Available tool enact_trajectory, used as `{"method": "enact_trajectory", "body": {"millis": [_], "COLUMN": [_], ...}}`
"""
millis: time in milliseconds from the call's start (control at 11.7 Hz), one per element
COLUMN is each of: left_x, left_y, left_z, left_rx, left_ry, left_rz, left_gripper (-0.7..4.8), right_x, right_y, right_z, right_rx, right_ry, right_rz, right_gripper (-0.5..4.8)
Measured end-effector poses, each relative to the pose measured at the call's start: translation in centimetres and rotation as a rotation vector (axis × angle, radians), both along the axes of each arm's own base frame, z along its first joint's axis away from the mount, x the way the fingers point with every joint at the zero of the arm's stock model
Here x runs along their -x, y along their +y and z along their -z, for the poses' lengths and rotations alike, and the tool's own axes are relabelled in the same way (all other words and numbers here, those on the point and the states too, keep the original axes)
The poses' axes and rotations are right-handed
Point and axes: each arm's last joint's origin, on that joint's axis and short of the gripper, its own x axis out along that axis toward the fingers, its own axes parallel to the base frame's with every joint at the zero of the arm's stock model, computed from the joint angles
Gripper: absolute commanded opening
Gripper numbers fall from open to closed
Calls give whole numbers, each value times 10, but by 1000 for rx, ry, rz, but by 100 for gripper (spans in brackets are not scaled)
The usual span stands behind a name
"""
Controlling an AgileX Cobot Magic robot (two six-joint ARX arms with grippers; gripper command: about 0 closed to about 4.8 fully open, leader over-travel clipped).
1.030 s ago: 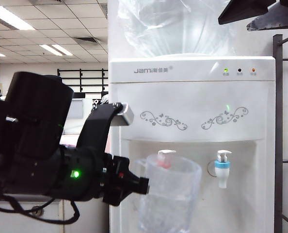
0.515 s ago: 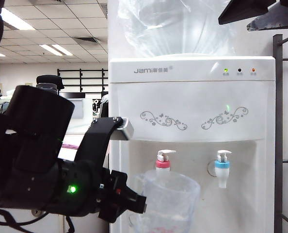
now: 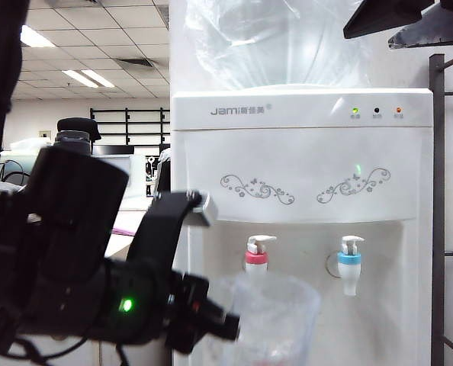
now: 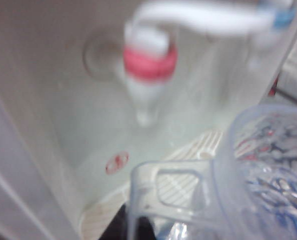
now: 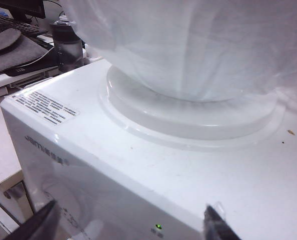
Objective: Pick up the plastic mug from the left desk, go to the hot water outlet of the water dispenser, press the vertical switch to get some water, then put the mug back on the desk.
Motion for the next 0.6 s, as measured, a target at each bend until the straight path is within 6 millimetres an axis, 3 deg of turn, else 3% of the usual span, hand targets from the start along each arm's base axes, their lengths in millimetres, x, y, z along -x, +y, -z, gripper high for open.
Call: {"method": "enact_trajectory", "body": {"millis": [601], "left_x": [-2], "left_y": [-2], "left_z": [14], "left_rx": [-30], "left_ry": [30], "left_rz": [0], "left_gripper": [-5], "right_x": [0], "right_y": [0], "right_z": [0], "right_rx": [0], "right_ry": [0], "right_rz": [0], "right_gripper": [373]}}
